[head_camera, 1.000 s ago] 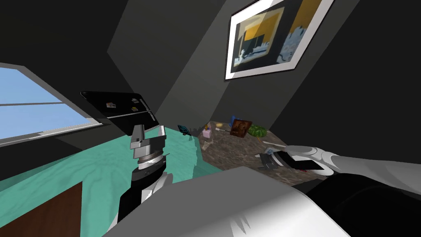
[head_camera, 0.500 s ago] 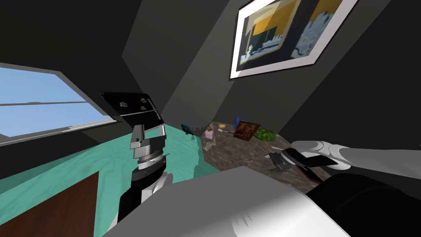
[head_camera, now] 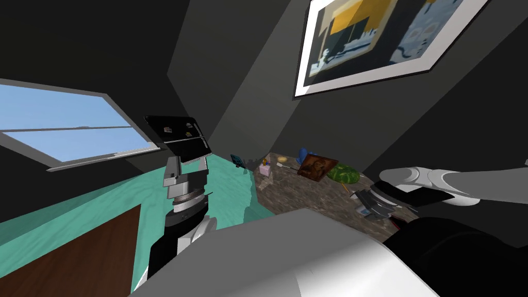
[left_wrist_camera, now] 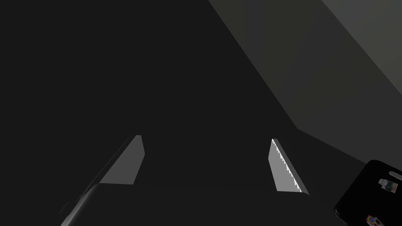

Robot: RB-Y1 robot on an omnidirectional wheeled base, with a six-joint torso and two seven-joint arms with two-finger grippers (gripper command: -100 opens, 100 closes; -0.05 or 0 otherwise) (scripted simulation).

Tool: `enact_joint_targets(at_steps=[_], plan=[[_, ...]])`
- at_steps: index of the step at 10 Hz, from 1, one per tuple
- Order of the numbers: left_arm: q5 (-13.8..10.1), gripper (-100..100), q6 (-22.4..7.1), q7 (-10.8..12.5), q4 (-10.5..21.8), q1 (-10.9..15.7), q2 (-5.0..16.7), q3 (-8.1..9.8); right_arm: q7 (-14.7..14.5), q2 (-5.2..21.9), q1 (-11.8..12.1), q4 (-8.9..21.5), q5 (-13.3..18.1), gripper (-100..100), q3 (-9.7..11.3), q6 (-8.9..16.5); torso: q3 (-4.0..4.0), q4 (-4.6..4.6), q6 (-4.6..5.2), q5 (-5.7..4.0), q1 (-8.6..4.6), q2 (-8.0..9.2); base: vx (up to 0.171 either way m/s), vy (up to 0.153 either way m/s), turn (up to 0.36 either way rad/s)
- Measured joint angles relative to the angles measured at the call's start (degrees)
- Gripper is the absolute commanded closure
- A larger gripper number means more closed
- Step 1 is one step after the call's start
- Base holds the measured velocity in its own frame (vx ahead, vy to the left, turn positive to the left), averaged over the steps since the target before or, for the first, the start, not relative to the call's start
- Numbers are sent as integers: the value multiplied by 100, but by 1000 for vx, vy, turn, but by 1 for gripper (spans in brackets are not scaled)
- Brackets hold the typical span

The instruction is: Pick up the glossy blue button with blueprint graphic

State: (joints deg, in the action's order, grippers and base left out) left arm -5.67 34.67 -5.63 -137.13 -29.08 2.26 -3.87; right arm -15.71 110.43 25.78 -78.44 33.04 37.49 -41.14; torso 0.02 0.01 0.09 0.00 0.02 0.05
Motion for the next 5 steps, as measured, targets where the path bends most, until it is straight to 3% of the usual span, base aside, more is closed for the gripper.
enact_joint_targets(at_steps=[3,4,5], plan=[[0,0,0,0,0,0,0,0,162,91,-66,334,365,-100,82,-188,9,4,0,-1,-2,15,-1,-16,54],[0,0,0,0,0,0,0,0,177,102,-66,349,377,0,87,-206,10,4,3,-3,1,16,0,0,0],[0,0,0,0,0,0,0,0,175,101,-66,347,376,-100,87,-204,10,4,3,-2,4,17,18,-2,73]])
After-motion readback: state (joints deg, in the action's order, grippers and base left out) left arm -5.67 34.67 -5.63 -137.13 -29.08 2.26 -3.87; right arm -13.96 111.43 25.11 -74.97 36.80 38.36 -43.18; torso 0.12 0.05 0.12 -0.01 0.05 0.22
